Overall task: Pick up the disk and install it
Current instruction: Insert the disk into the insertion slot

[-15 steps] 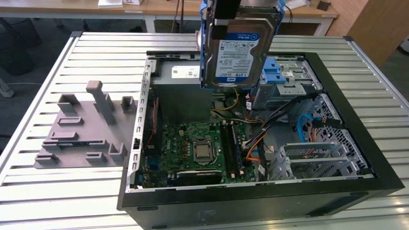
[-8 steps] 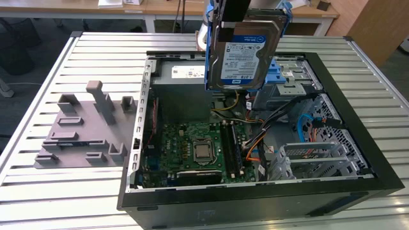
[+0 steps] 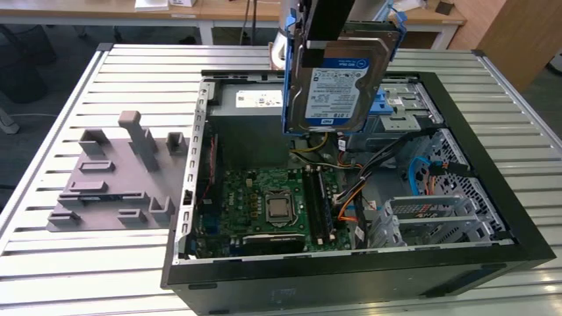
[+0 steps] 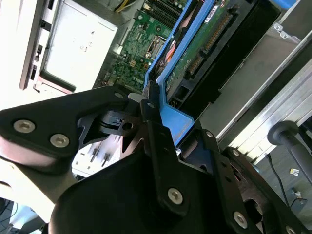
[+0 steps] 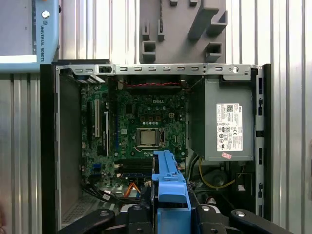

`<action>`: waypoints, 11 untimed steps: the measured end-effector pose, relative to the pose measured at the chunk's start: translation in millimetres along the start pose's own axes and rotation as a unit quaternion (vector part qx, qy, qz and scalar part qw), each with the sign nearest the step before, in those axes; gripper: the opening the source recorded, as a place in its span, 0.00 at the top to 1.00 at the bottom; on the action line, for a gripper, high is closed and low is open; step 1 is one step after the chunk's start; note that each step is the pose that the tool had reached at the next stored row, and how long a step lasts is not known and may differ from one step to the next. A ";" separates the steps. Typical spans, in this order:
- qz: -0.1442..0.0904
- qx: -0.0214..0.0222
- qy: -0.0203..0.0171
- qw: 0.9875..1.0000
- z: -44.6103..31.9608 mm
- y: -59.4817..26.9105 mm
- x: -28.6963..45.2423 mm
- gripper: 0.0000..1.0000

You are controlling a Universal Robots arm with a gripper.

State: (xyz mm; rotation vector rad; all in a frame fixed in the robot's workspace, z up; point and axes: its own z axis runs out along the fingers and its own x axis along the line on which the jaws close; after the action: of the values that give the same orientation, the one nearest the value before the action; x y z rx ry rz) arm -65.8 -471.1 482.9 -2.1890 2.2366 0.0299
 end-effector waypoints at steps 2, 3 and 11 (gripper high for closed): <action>0.000 0.000 0.000 1.000 0.1 -0.1 5.2 0.64; 0.000 0.000 0.000 1.000 0.1 -0.1 7.6 0.64; 0.000 0.000 0.000 1.000 -0.2 -0.5 23.6 0.64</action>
State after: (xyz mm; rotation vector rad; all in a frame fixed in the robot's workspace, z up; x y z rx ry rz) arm -65.8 -494.7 482.6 -2.1888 2.2365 0.0301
